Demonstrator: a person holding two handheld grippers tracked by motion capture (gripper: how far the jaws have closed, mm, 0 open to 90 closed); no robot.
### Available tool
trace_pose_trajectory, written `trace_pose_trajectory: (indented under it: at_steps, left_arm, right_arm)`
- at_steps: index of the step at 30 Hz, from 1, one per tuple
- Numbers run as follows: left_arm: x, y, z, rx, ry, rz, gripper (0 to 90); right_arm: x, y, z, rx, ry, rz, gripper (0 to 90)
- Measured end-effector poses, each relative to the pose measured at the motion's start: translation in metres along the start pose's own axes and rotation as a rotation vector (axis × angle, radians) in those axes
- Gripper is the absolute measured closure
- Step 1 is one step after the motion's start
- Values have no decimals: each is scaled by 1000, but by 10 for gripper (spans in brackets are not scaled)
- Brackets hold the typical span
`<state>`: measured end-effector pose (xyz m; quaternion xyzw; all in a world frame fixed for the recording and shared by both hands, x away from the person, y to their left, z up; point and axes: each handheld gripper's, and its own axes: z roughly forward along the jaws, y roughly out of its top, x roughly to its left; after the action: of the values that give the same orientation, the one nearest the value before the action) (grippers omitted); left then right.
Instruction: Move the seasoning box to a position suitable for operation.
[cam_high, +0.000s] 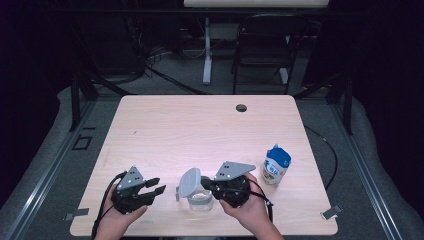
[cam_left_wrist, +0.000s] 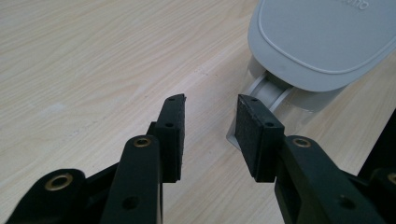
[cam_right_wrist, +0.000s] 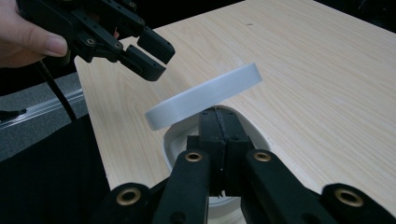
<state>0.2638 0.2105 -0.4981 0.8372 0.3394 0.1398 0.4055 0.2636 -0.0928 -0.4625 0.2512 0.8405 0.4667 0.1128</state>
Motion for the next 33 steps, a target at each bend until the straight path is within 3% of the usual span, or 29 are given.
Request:
trace_pose_trajectory:
  at_steps: [33]
  left_arm:
    - [1,-2,0,0,-12,-13,650]
  right_arm:
    - [16,8,4,2,13,-31,900]
